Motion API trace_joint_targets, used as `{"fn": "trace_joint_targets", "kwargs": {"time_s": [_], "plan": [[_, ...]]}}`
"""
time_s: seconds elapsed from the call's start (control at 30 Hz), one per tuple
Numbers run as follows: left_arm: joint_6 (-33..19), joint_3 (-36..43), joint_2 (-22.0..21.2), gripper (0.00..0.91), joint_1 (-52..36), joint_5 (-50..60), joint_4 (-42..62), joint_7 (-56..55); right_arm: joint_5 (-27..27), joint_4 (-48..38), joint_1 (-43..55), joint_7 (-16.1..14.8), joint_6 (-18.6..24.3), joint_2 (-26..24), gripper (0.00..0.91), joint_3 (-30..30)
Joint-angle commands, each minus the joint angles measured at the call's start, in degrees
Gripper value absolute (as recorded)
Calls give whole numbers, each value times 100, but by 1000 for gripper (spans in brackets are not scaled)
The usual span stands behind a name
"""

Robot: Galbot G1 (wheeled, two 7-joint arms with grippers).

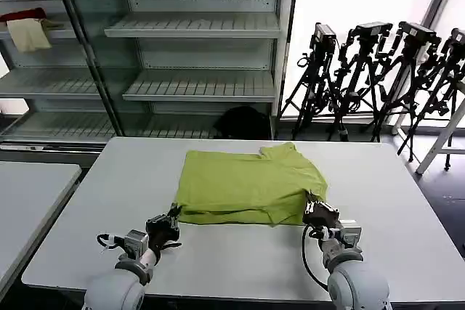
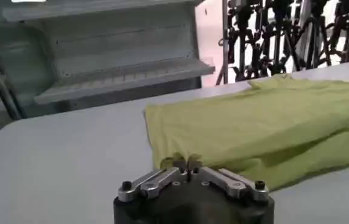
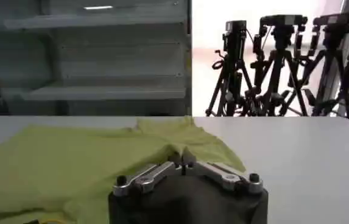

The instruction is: Fold and organize the clothes.

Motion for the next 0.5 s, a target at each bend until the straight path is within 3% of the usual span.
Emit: {"fn": "trace_joint_targets", "kwargs": {"time_s": [0.03, 0.27, 0.5], "plan": [[30, 155, -14, 907, -301, 360, 250, -22, -128, -254, 172, -107, 2, 23, 907, 12], [20, 97, -120, 907, -317, 487, 126, -4, -490, -687, 436, 58, 440, 123, 907, 2], [20, -42, -96, 907, -297, 476, -26, -39, -555, -745, 468, 58, 387, 68, 907, 89]]}}
